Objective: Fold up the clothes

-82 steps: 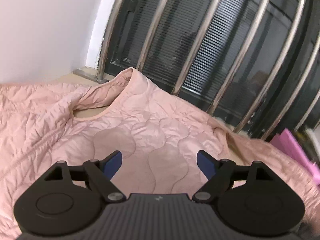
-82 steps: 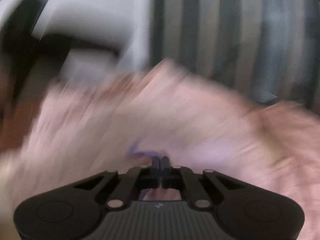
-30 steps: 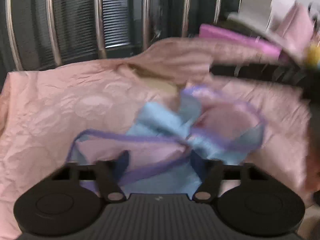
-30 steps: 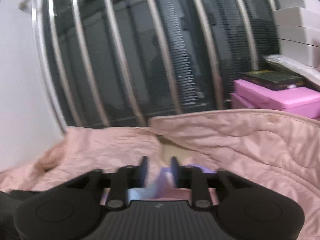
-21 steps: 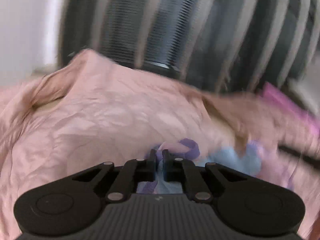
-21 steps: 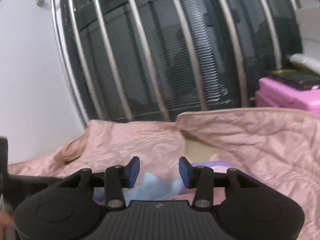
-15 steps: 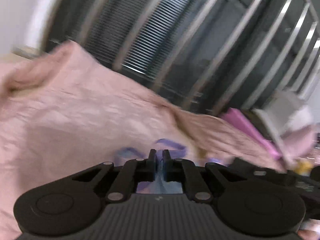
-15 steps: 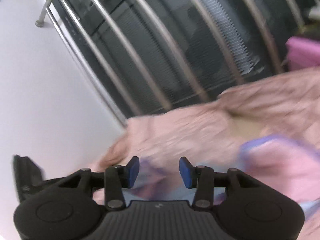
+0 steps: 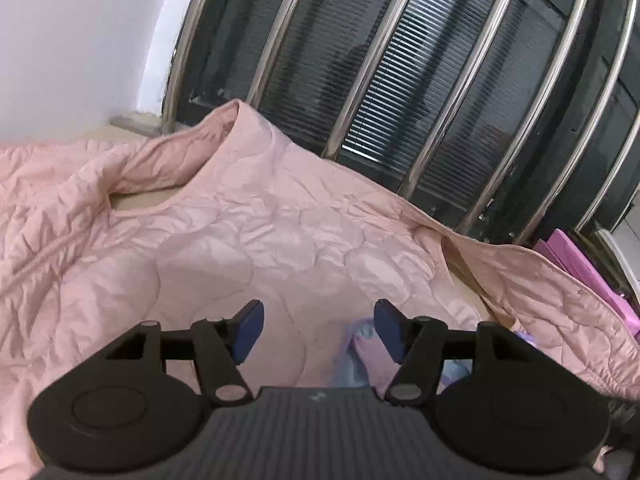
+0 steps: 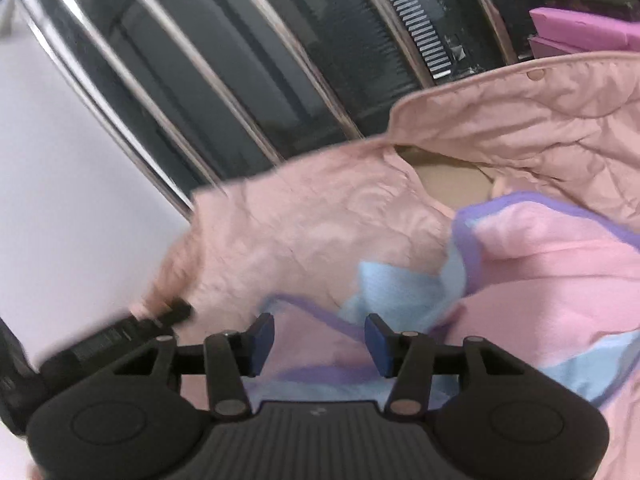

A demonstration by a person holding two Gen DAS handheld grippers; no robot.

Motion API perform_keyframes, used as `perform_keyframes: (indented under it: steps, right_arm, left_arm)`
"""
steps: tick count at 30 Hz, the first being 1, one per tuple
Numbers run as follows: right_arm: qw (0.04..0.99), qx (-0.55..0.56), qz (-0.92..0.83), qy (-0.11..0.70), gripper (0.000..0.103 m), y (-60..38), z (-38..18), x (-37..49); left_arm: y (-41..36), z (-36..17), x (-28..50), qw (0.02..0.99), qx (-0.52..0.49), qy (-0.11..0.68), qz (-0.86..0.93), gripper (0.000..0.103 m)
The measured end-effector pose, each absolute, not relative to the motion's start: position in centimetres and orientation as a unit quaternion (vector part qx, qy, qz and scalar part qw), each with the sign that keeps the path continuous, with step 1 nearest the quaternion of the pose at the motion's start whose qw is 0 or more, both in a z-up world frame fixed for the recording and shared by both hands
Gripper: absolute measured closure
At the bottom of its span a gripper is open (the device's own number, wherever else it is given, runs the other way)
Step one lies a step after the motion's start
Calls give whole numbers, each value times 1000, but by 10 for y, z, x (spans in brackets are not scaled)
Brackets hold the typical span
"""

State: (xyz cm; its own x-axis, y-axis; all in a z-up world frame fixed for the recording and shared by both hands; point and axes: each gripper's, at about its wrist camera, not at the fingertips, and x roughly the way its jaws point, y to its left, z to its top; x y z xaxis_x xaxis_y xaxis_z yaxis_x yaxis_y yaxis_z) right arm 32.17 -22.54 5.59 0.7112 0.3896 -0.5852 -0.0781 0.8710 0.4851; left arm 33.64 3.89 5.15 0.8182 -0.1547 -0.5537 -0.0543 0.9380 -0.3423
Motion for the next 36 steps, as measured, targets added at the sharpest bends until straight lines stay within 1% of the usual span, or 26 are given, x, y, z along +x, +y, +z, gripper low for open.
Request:
perform_keyframes:
  steps: [1, 2, 3, 4, 6, 9, 12, 17, 18, 19, 20, 21, 23, 24, 25, 26, 27, 28, 30, 31, 32, 34, 35, 36]
  right_arm:
    - [898, 200, 123, 372, 54, -221, 51, 325]
    - [896, 185, 119, 385, 63, -217, 46, 328]
    - [894, 178, 123, 393, 91, -214, 39, 331]
    - [891, 174, 129, 400, 100, -211, 33, 333]
    - [899, 150, 155, 381, 100, -207, 38, 327]
    - [909, 178, 214, 311, 100, -219, 73, 307]
    - [914, 201, 242, 255, 100, -235, 109, 286]
    - [877, 237, 359, 214, 100, -256, 138, 263]
    - [865, 243, 388, 207, 100, -258, 140, 260]
    - [852, 260, 408, 200, 100, -262, 140, 260]
    - [839, 277, 427, 193, 100, -265, 139, 260]
    - [830, 288, 437, 192, 100, -268, 137, 260]
    - [829, 278, 440, 208, 100, -269, 134, 261]
    - [836, 261, 427, 225, 99, -267, 132, 262]
    - [859, 215, 383, 264, 100, -261, 126, 266]
    - [877, 167, 336, 300, 93, -254, 121, 269]
    - [893, 113, 275, 338, 81, -248, 114, 273]
    - [909, 44, 175, 377, 75, -241, 101, 282]
    - [909, -43, 27, 414, 75, -236, 77, 299]
    - [905, -36, 22, 424, 75, -239, 71, 304]
    - [903, -5, 47, 427, 74, -245, 72, 304]
    - [908, 58, 105, 401, 63, -254, 85, 296]
    - [910, 86, 132, 383, 52, -257, 92, 292]
    - [908, 111, 164, 370, 45, -258, 98, 289]
  left_arm:
    - [38, 51, 338, 937, -175, 302, -26, 40]
    - [36, 51, 338, 938, -169, 302, -23, 38]
    - [33, 52, 337, 940, -163, 301, -20, 35]
    - [32, 53, 335, 941, -158, 300, -19, 33]
    - [32, 54, 333, 941, -157, 298, -20, 29]
    - [33, 52, 335, 940, -158, 302, -5, 20]
    - [32, 48, 339, 935, -158, 316, 12, 20]
    - [25, 43, 343, 927, -188, 323, -35, 20]
    - [23, 43, 343, 924, -195, 323, -55, 19]
    - [19, 43, 343, 922, -197, 325, -74, 15]
    - [17, 42, 343, 920, -196, 329, -87, 14]
    - [14, 42, 344, 920, -192, 332, -86, 11]
    - [13, 40, 346, 918, -194, 339, -76, 9]
    - [14, 38, 347, 916, -197, 343, -68, 9]
    - [15, 37, 348, 914, -200, 347, -60, 9]
    - [16, 36, 348, 913, -201, 351, -52, 9]
    - [17, 36, 349, 915, -196, 352, -37, 9]
    - [17, 36, 349, 916, -191, 353, -21, 9]
    - [20, 36, 349, 918, -185, 352, -6, 9]
    - [21, 36, 348, 918, -185, 351, -4, 9]
    - [23, 37, 348, 918, -186, 350, -1, 9]
    - [24, 38, 348, 918, -190, 347, -11, 9]
    - [24, 39, 347, 918, -194, 345, -20, 9]
    - [22, 40, 347, 919, -195, 342, -26, 9]
